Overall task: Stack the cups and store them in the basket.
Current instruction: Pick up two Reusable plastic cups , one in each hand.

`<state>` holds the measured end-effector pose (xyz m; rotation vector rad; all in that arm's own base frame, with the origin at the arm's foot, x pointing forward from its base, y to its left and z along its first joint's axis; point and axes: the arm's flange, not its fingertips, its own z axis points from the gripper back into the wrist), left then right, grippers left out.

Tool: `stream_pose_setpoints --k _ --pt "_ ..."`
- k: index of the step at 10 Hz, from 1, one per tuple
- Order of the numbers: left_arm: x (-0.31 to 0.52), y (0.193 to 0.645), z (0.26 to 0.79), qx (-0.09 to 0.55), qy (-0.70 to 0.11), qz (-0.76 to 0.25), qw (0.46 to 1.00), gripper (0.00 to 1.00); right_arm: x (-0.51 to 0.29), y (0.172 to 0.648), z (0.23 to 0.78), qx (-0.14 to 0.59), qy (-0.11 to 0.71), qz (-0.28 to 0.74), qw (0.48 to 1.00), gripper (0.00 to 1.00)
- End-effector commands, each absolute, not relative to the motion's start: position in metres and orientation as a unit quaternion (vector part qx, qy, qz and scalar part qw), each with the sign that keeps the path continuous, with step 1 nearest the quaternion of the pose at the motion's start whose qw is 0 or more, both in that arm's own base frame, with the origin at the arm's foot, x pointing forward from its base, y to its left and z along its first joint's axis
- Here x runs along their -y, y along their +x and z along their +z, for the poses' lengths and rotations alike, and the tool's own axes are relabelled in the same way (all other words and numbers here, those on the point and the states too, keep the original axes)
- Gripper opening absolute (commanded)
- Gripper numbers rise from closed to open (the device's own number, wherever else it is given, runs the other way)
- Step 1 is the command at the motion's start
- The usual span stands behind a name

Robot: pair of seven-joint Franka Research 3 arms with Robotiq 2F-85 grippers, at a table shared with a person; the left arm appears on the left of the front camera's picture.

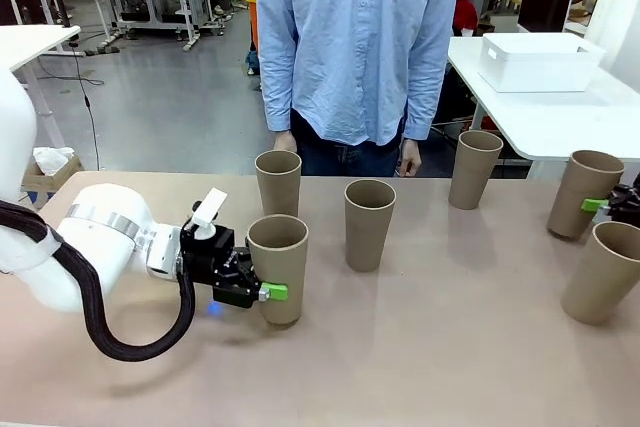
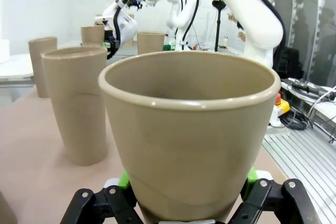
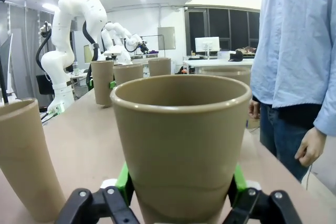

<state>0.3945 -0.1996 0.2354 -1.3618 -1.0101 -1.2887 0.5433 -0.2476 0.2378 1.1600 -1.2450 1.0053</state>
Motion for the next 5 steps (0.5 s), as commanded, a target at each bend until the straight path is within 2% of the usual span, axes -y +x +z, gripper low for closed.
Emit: stream_pose_setpoints --k 1,5 --pt "0.179 0.392 0.279 0.42 -0.583 -0.504 0.48 0.85 0.225 0.511 0.29 0.551 0.453 0.422 0.559 0.85" --pt "0.128 0.369 0.371 0.419 -0.59 -0.505 0.471 0.85 0.172 0.47 0.368 0.606 0.374 0.4 0.578 0.85"
